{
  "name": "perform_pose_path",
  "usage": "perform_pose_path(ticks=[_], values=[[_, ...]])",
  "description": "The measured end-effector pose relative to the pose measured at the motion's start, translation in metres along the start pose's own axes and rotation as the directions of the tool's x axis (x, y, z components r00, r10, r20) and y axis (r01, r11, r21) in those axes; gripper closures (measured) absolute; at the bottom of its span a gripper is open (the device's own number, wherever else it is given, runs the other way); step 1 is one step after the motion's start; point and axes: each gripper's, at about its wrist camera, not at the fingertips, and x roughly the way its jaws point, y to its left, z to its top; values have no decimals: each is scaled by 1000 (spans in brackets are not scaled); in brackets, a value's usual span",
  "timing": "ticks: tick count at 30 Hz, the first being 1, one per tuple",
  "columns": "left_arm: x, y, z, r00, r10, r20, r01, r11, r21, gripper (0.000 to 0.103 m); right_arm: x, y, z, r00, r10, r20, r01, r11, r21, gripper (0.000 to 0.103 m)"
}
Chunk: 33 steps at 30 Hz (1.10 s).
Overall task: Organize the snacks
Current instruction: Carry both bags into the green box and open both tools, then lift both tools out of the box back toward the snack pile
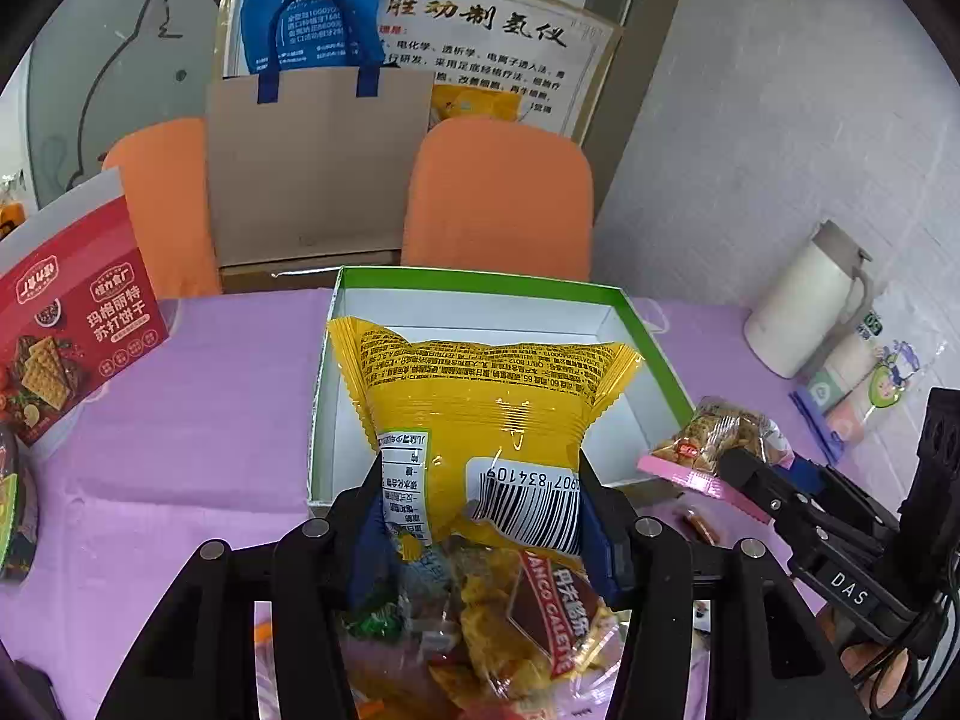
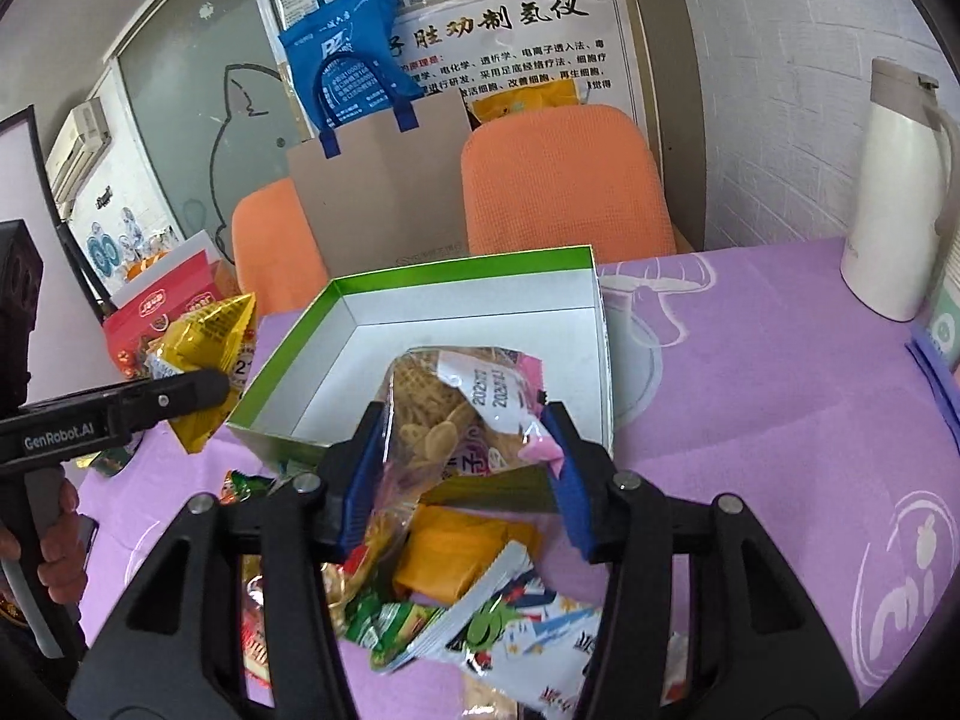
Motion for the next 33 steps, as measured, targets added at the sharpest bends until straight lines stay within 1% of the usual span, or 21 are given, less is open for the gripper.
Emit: perform_pose_path(ticks=[5,6,7,8,9,10,11,12,13,17,20,25,26,28,31,33], values=[[36,9,6,999,15,-52,-16,1000,-11,48,41,-8,6,997,-20,-68,21,1000,10,50],[42,11,7,999,13,-52,-14,1000,-12,46,48,-9,6,997,-25,-80,26,1000,8,49],[46,12,8,999,14,-42,-15,1000,-12,44,54,-8,7,996,-28,-88,28,1000,5,44],[48,13,10,999,22,-26,-23,1000,-11,33,59,-7,6,995,-31,-95,31,1000,-2,41],[50,15,10,999,42,-5,-42,999,-15,12,64,-7,6,994,-39,-100,38,999,-11,37],[50,17,11,998,60,7,-60,998,-29,4,66,-6,6,994,-45,-98,43,999,-23,24],[49,19,11,997,68,24,-67,997,-44,0,67,-5,6,995,-55,-89,52,998,-40,15],[49,21,11,997,65,36,-63,997,-52,0,65,-3,4,995,-70,-71,65,996,-62,2],[49,22,10,998,61,32,-60,997,-51,0,65,-2,4,996,-61,-58,57,995,-76,1],[47,25,8,995,97,33,-95,994,-53,0,58,3,1,995,-85,-50,79,991,-108,1],[32,23,2,992,113,62,-110,993,-49,0,42,7,1,996,-90,-28,86,989,-118,1],[-13,17,-2,982,135,135,-130,991,-43,0,-4,16,2,995,-93,39,97,989,-114,1],[-22,15,-3,980,144,135,-139,989,-43,0,-16,19,1,995,-84,55,90,990,-112,1],[-38,10,-8,981,138,136,-134,990,-35,0,-35,25,-1,995,-69,76,77,991,-113,1],[-64,3,-21,972,177,157,-175,984,-28,0,-58,35,-7,994,-61,88,71,990,-119,1],[-81,1,-33,972,158,173,-158,987,-11,0,-71,41,-15,995,-49,92,60,991,-123,1]])
